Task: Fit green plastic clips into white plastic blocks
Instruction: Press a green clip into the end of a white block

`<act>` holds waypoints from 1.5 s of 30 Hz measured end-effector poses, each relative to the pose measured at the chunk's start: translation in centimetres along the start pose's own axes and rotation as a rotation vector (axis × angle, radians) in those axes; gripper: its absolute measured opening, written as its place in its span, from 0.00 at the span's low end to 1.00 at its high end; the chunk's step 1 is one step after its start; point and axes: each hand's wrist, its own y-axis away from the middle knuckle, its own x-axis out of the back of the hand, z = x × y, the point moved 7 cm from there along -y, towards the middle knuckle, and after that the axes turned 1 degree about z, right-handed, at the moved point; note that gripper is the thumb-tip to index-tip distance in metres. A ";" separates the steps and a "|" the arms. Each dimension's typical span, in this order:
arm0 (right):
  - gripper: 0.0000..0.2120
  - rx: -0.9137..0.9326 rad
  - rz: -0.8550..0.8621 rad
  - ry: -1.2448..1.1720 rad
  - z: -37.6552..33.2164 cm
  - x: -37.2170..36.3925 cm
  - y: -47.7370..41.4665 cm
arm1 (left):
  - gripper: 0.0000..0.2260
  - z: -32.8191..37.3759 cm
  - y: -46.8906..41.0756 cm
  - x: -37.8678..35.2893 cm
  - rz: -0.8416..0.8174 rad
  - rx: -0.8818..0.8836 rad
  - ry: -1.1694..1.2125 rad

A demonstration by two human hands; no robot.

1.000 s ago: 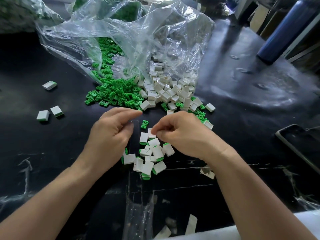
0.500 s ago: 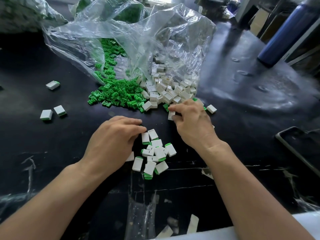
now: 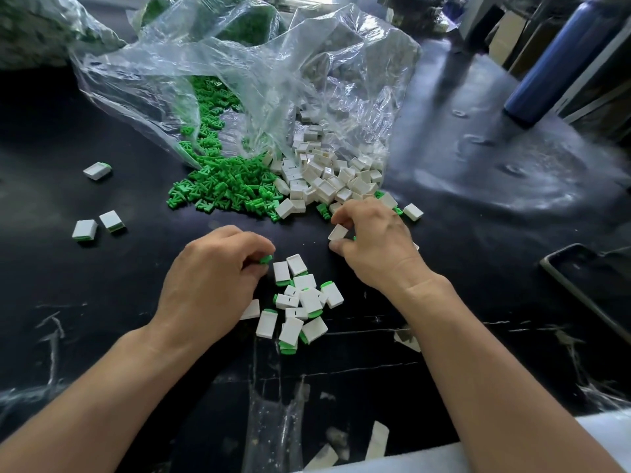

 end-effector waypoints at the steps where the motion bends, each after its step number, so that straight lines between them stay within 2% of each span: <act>1: 0.13 -0.004 0.001 -0.017 0.0 0.1 0.0 | 0.09 0.1 0.0 0.2 0.014 -0.006 0.004; 4: 0.07 0.011 0.014 -0.081 -0.2 0.5 0.3 | 0.07 0.1 0.0 0.6 0.074 0.001 0.055; 7: 0.07 0.038 0.053 -0.149 -0.6 1.1 0.7 | 0.09 -0.2 0.1 1.1 0.127 0.099 0.252; 10: 0.09 0.079 0.097 -0.276 -1.5 1.9 1.4 | 0.10 -0.3 0.1 1.0 0.098 0.168 0.502; 13: 0.12 0.153 0.153 -0.375 -2.9 2.6 2.2 | 0.05 0.1 0.1 0.7 0.027 0.192 0.745; 16: 0.13 0.217 0.149 -0.422 -4.0 2.7 2.8 | 0.06 0.4 0.2 0.2 -0.043 0.203 0.863; 21: 0.13 0.304 0.085 -0.486 -5.1 2.2 3.4 | 0.06 1.4 0.4 -0.4 -0.130 0.190 0.975; 24: 0.12 0.344 0.044 -0.523 -5.4 2.0 3.4 | 0.08 0.9 0.2 -0.3 -0.073 0.249 0.999; 27: 0.15 0.392 0.056 -0.522 -5.8 2.1 3.7 | 0.10 0.0 0.2 -0.2 -0.039 0.342 1.077; 31: 0.13 0.333 0.072 -0.558 -5.4 2.1 3.6 | 0.12 -0.1 0.1 -0.3 -0.031 0.406 1.171; 34: 0.08 0.290 0.077 -0.621 -5.2 2.1 3.4 | 0.10 -0.2 0.1 -0.3 -0.009 0.414 1.159; 38: 0.07 0.279 0.033 -0.726 -5.2 1.8 3.3 | 0.10 -0.4 0.2 -0.4 -0.016 0.422 1.120; 42: 0.05 0.296 0.044 -0.682 -5.3 2.1 3.4 | 0.12 -0.3 0.4 -0.4 -0.024 0.405 1.086; 45: 0.08 0.329 0.022 -0.597 -5.5 2.0 3.5 | 0.12 -0.2 0.4 -0.4 -0.018 0.390 1.068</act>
